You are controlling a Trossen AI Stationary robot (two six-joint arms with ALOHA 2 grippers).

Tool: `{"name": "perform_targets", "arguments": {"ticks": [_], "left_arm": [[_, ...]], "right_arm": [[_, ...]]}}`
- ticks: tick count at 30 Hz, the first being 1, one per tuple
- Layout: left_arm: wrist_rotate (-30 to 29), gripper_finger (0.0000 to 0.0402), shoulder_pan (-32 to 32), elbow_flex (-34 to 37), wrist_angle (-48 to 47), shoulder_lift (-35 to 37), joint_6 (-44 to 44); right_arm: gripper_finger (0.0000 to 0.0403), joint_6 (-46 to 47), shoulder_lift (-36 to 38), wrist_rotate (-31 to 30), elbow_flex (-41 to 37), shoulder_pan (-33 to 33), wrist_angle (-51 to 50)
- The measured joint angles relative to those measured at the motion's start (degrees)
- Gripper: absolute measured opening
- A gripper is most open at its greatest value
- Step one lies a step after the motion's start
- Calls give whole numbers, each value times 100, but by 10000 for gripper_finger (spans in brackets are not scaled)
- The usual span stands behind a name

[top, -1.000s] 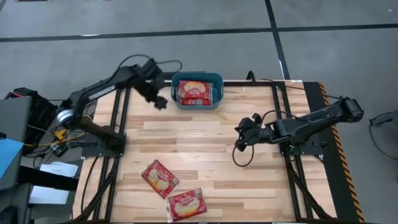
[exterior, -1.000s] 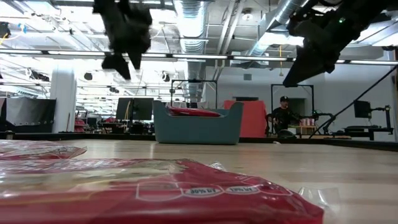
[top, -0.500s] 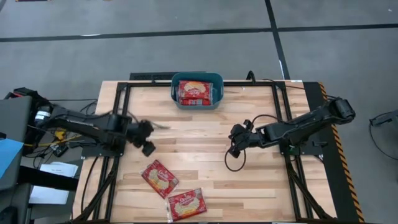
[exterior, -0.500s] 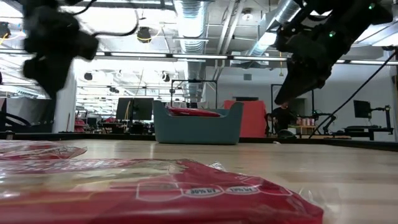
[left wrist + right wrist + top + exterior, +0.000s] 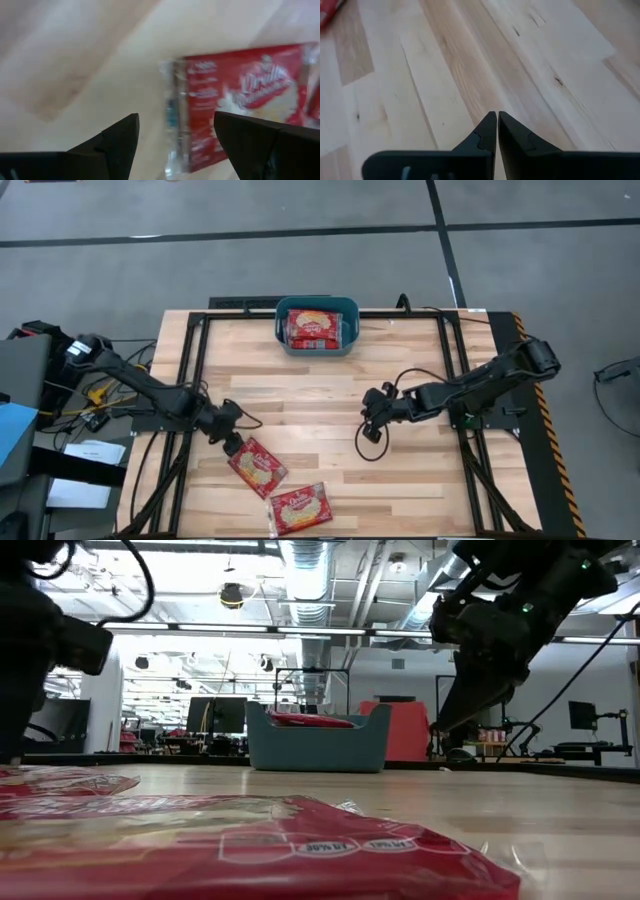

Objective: Sort popcorn bags into baskets
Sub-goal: Put the top red popcorn bag into the blue bin

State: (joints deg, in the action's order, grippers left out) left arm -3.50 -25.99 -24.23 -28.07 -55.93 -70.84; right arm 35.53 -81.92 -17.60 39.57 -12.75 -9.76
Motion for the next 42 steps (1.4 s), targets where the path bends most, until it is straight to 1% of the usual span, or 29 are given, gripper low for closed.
{"name": "perform_targets", "arguments": {"ticks": [5, 10, 13, 16, 17, 19, 21, 23, 25, 26, 27, 30, 35, 39, 42], "left_arm": [[-48, 245, -286, 24, 176, -363, -142], [-44, 245, -420, 9, 798, -1068, -29], [-7, 245, -422, -9, 1403, -1487, -46], [102, 239, -414, -24, 1491, -1865, -285], [121, 231, -414, -42, 1532, -1956, -300], [113, 204, -414, -47, 1582, -2097, -333], [60, 160, -402, -51, 1625, -2171, -389], [-3, 106, -347, -41, 1668, -2207, -391], [23, 45, -227, -16, 1727, -2214, -331], [63, 24, -163, -9, 1775, -2234, -320], [96, 14, -92, -4, 1812, -2238, -336], [175, 5, 200, 14, 1971, -2246, -476], [61, 1, 929, 46, 2298, -2098, -430], [-3, 0, 1568, 63, 2444, -1701, -343], [3, 0, 2033, 56, 2577, -1274, -296]], "right_arm": [[43, 0, 1, 0, -2, -13, 11], [38, 0, 1, -16, -1, -14, 0], [35, 0, 1, -29, 0, -35, 0], [32, -1, 1, -28, -2, -35, -2], [31, 0, 1, -28, -2, -35, -1], [29, -2, 1, -29, 0, -35, -2], [27, -2, 3, -29, -2, -35, -2], [27, -2, 3, -29, -2, -35, -4], [29, -3, 3, -30, 0, -35, -4], [30, -5, 3, -30, 0, -35, -6], [31, -5, 3, -31, -2, -35, -7], [33, -11, 5, -37, 0, -22, -10], [25, -20, 5, -48, -2, 16, -10], [22, -134, 30, -48, -1, 34, -26], [26, -150, 31, -44, -2, 57, -39]]}}
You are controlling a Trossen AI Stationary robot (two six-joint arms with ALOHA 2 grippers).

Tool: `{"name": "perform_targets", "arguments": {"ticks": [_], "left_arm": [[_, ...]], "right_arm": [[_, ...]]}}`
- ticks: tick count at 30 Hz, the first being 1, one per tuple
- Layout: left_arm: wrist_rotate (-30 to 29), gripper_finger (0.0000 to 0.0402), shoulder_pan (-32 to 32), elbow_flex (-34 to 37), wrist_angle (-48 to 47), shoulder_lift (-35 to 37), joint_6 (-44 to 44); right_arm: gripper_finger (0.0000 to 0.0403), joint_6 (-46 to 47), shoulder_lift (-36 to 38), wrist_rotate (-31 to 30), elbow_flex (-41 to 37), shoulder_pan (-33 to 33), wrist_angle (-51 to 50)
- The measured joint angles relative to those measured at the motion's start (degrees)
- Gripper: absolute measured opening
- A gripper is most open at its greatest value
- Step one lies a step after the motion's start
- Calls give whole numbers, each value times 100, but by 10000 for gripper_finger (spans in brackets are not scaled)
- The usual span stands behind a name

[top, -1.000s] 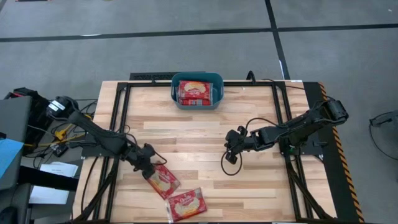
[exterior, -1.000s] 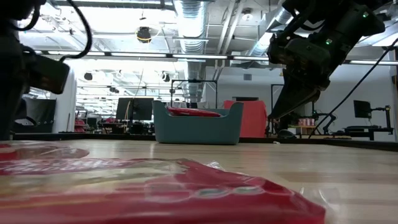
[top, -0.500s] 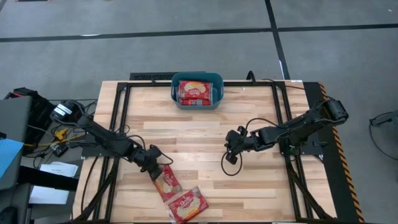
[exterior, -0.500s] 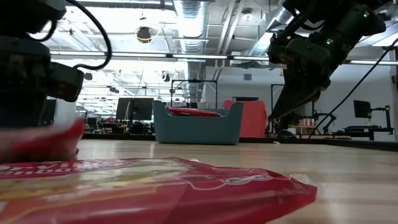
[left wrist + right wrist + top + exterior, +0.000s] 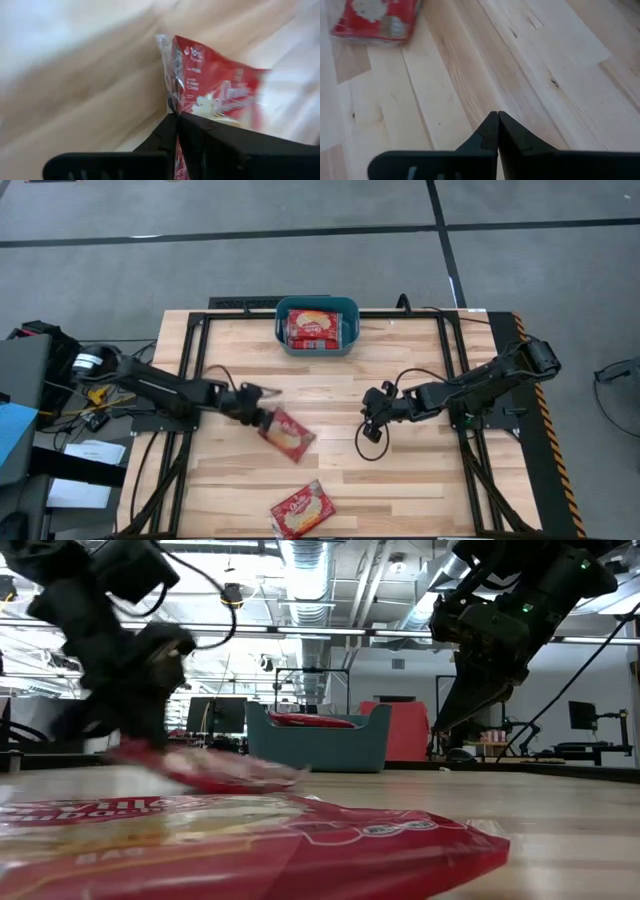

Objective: Sort popcorn bags into baskets
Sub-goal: Put the top red popcorn bag into the blue bin

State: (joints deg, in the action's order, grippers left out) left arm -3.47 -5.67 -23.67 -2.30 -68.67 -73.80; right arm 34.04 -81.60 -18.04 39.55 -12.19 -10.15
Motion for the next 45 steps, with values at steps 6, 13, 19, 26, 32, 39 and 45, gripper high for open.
{"name": "perform_targets", "arguments": {"ticks": [6, 13, 19, 26, 32, 39, 45], "left_arm": [[-164, 0, 662, -6, 143, 836, 159], [-447, 0, 1258, -23, 750, 1319, 287], [-434, 0, 1682, -445, 986, 1315, 685], [-307, 0, 2091, -1237, 983, 1310, 1181], [-301, 0, 2514, -1875, 1005, 1193, 1528], [249, 0, 3197, -2775, 1276, 170, 2106], [666, 0, 3696, -3846, 1758, -1231, 2546]], "right_arm": [[35, -1, 0, -4, 2, 37, -15], [22, -14, 0, -57, 2, 35, -20], [25, -25, 0, -162, 2, 66, -22], [37, -131, 0, -175, 1, 169, -12], [26, -178, 0, -175, 0, 299, -9], [25, -394, -2, -163, 2, 378, 15], [35, -410, -2, -164, 2, 378, 15]]}}
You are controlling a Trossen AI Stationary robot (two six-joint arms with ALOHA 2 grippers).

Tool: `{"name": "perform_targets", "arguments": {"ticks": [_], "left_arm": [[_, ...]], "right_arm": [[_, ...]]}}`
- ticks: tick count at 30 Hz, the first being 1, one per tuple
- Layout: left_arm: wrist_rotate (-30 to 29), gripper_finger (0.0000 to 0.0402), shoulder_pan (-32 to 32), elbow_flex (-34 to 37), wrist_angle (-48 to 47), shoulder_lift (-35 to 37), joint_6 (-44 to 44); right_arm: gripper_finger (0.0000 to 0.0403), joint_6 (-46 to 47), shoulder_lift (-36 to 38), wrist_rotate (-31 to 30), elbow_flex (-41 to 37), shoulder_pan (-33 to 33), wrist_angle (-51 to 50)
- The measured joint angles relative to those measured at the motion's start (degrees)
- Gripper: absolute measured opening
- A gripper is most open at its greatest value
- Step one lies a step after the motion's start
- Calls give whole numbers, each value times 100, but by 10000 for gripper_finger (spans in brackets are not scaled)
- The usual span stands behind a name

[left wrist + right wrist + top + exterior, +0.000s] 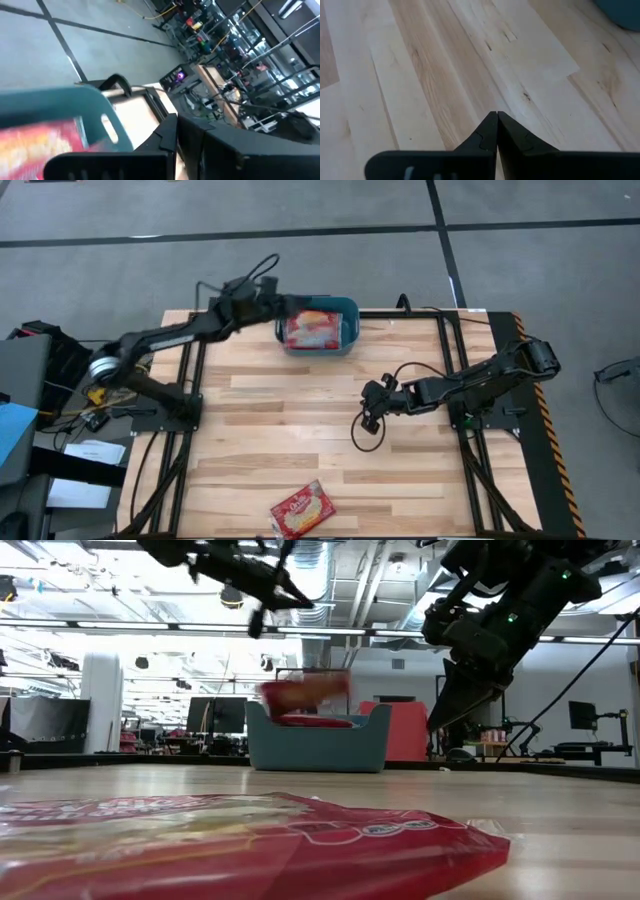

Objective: Sort popcorn bags into baskets
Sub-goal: Put the top red popcorn bag into the blue bin

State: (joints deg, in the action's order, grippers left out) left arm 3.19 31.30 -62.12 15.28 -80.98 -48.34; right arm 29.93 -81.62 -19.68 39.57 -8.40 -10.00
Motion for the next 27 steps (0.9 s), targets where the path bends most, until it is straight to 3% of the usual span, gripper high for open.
{"name": "perform_targets", "arguments": {"ticks": [5, 9, 12, 17, 19, 22, 27], "left_arm": [[643, 0, 372, -921, -47, -1005, 290], [1235, 0, 664, -1498, -920, -1303, 785], [1379, 0, 797, -1962, -2345, -1208, 1716], [1402, 0, 521, -2704, -5147, -762, 4096], [1282, 0, 213, -2727, -5938, -566, 4427], [994, 1, -263, -2644, -6793, -334, 4212], [194, 32, -1038, -1591, -6738, 277, 3550]], "right_arm": [[27, 0, 0, 3, 0, -4, -21], [22, 0, 0, 4, -2, -7, -79], [25, -56, -1, 8, 0, -7, -188], [37, -536, -2, 11, 0, 35, 37], [40, -804, -2, 11, -1, 108, 282], [48, -848, -2, 72, -1, 343, 636], [98, -19, -28, 550, 0, 946, 811]]}}
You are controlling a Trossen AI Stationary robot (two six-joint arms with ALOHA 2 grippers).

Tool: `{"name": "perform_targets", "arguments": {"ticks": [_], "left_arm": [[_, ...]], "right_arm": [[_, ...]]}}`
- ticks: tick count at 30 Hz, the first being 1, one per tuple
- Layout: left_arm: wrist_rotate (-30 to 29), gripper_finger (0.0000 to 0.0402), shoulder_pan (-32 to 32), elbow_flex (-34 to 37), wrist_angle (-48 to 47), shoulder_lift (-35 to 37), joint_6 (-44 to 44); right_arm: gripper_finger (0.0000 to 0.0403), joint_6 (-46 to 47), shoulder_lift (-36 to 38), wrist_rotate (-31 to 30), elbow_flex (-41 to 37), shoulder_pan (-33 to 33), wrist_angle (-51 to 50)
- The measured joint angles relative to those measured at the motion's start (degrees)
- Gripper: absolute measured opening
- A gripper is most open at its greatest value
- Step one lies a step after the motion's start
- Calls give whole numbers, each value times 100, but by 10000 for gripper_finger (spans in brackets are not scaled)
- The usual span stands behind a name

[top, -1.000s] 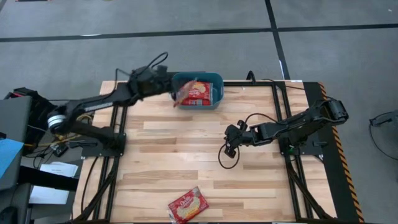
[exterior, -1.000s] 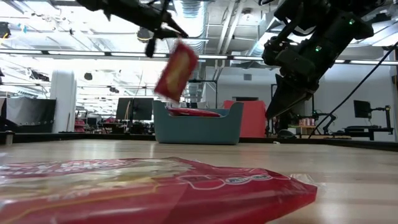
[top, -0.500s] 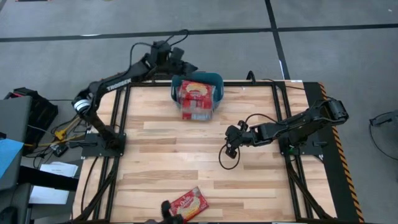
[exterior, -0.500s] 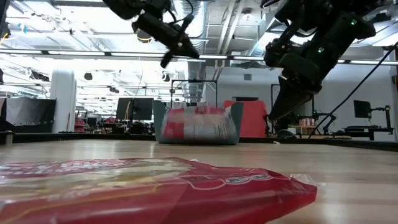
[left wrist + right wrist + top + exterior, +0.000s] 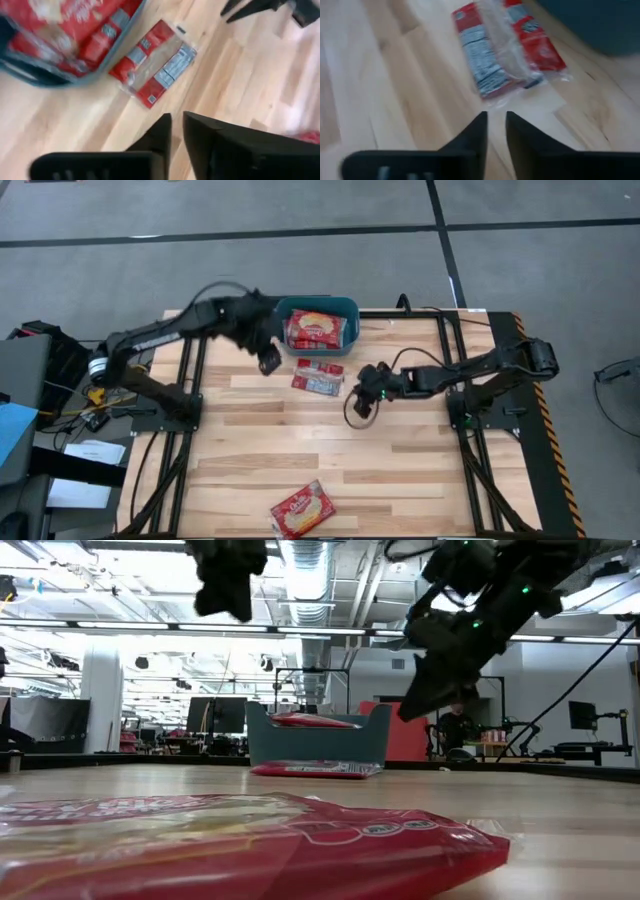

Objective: Sort popcorn bags into baskets
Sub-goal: Put the top red popcorn bag into the blue bin

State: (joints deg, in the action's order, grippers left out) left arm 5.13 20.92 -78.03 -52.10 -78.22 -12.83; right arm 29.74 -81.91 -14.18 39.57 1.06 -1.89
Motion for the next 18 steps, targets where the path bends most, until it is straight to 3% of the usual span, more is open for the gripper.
{"name": "perform_targets", "arguments": {"ticks": [4, 9, 12, 18], "left_arm": [[-140, 92, -296, 1422, 1261, 429, -915], [292, 182, -220, 3228, 3773, 355, -2199], [300, 221, -179, 3898, 5011, -35, -2664], [-273, 256, -92, 4119, 5691, -1018, -2971]], "right_arm": [[170, 524, 0, 222, -1, 351, -9], [237, 823, -4, 89, -2, 526, -31], [242, 887, -217, -87, -1, 551, 118], [221, 1125, -930, -25, -7, 584, 798]]}}
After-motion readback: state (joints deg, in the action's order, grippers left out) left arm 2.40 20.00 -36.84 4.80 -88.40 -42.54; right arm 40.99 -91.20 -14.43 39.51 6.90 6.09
